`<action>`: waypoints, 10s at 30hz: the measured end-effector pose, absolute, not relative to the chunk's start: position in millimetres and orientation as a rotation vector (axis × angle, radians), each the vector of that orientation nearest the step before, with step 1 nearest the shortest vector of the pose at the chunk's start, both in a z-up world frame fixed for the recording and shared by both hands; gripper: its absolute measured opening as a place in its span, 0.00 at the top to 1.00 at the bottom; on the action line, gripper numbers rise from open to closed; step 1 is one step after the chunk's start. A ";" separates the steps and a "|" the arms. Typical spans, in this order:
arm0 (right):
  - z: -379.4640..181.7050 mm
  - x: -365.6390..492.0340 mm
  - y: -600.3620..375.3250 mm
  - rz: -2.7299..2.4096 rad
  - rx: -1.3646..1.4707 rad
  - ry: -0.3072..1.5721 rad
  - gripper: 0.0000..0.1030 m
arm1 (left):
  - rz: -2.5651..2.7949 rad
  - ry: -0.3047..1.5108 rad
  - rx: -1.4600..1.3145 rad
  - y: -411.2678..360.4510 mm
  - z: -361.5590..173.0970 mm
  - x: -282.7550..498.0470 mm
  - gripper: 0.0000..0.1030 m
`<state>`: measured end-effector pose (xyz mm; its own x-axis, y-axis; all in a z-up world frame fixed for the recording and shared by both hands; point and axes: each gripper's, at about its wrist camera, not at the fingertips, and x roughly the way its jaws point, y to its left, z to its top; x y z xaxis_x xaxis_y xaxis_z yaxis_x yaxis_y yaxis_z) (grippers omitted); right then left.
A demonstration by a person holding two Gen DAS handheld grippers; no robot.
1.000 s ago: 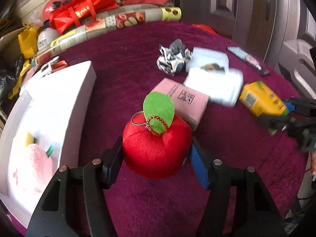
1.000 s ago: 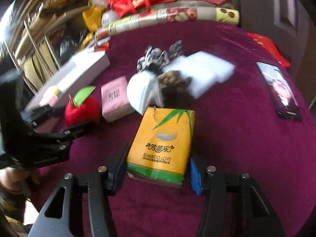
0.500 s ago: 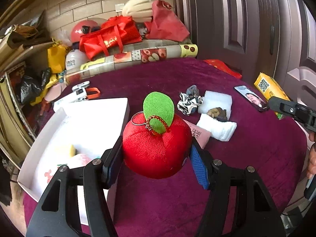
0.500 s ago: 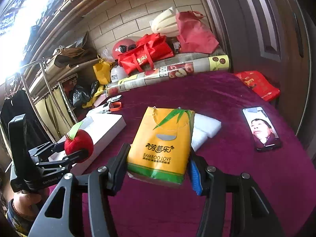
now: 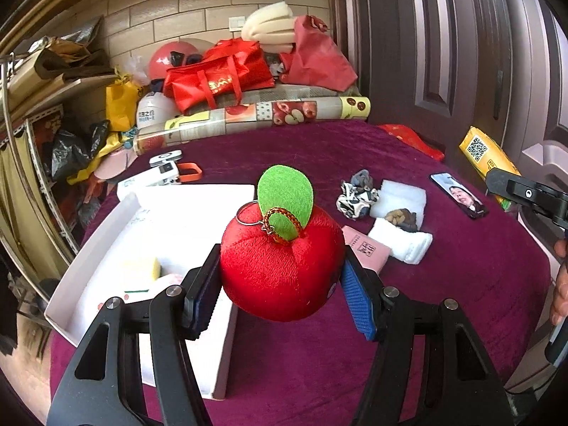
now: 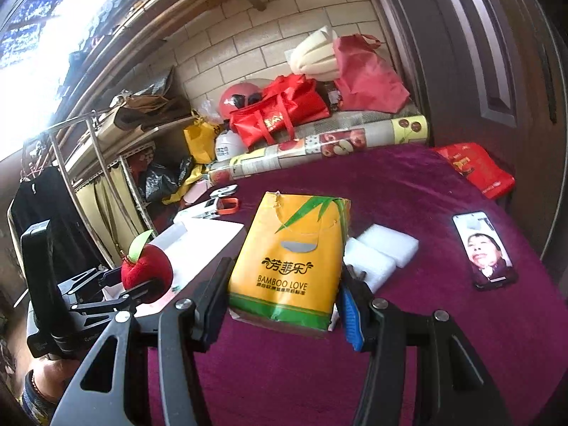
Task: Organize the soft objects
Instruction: 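Carry the apple plush and yellow tissue pack with both tools over the tray, then open both tools to release the apple plush and tissue pack into the tray, then move the left tool to the pink tissue pack and grasp it, then grasp a white foam sheet with the right tool, then carry the pink tissue pack and foam sheet with both tools over the tray, then open both tools to drop the pink pack and foam sheet into the tray, then grasp the rolled white towel with the left tool while the right tool grasps another foam sheet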
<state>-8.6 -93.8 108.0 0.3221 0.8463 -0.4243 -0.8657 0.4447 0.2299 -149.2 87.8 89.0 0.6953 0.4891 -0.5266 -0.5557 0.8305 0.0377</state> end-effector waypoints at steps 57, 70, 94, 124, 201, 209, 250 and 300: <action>35.5 -75.3 167.2 1.390 -0.330 0.838 0.45 | 0.977 0.590 -0.424 264.0 48.1 -237.9 0.34; 54.1 -80.0 133.3 1.343 -0.248 0.673 0.00 | 1.052 0.575 -0.323 245.4 54.2 -235.4 0.00; 62.1 -19.5 39.7 1.230 -0.010 0.727 0.00 | 0.809 0.527 -0.317 181.8 80.8 -184.0 0.00; 26.5 178.7 -9.1 0.689 -0.340 0.770 0.01 | 0.280 0.891 -0.097 101.4 -1.2 11.7 0.00; 123.3 -5.4 -26.1 1.222 0.033 0.603 0.36 | 0.645 0.373 -0.302 132.6 121.5 -198.3 0.16; 122.7 -16.1 -17.7 1.244 0.006 0.606 0.36 | 0.707 0.370 -0.310 142.4 117.8 -216.4 0.16; 65.0 -53.1 142.2 1.341 -0.169 0.802 0.35 | 0.954 0.495 -0.375 259.9 67.6 -232.9 0.16; 100.4 88.2 -60.9 0.863 0.182 0.598 0.00 | 0.357 0.642 -0.376 133.0 51.6 -106.8 0.00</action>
